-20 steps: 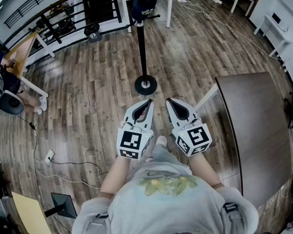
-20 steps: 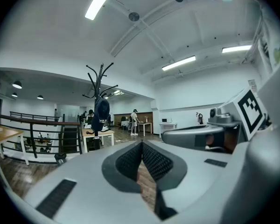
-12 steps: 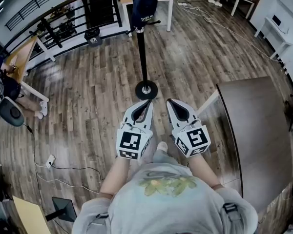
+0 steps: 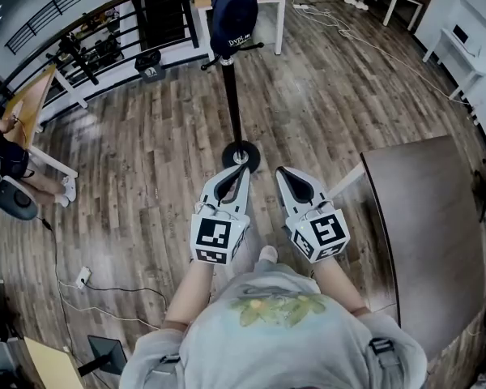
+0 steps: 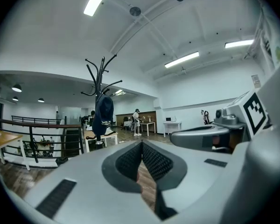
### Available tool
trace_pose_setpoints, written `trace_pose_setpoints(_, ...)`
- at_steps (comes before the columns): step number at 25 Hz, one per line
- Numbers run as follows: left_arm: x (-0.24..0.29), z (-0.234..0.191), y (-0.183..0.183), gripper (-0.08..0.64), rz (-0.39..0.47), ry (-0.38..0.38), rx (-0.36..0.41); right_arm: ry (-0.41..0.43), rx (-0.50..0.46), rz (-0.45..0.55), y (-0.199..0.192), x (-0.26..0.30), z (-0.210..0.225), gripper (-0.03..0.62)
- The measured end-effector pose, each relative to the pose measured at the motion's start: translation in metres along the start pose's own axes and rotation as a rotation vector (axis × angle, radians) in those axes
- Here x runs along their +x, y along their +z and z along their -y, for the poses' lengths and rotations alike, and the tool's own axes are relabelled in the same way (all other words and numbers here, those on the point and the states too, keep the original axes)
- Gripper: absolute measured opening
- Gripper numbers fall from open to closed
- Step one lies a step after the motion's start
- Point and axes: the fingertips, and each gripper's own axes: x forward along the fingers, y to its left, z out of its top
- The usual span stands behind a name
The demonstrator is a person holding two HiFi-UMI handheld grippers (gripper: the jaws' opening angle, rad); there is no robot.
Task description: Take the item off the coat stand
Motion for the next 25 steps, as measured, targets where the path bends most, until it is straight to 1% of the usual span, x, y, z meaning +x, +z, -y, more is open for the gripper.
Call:
trace_pose_setpoints(3,0.021,-0.003,0.005,0.017,0.008,0.009,0.046,0.000,0.005,-0.004,-0.001,0.011,0.016,0.008)
trace_pose_setpoints(8,0.056,-0.012,0.004,0.017,0.008,0.009,0.008,0.006,-0.001,-0.014,0.002,0.028,0.042,0.008)
trace_pose_setpoints(14,0.076,-0.029,0.005,0.017,-0.005,0.044,-0.007,0.006,-0.021,-0.020,0.008,0.045,0.072,0.008)
trace_pose_setpoints(17,0.082,-0.040,0.005,0.017,-0.004,0.068,-0.011,0.022,-0.025,-0.008,0.013,0.056,0.078,0.008)
trace_pose_setpoints(20,0.090,-0.051,0.007,0.017,-0.001,0.091,-0.033,0.041,-0.028,0.001,0.018,0.067,0.084,0.008)
trace_pose_setpoints(25,0.115,-0.074,0.012,0.017,0.001,0.120,-0.022,0.058,-0.026,0.013,0.023,0.095,0.100,0.008)
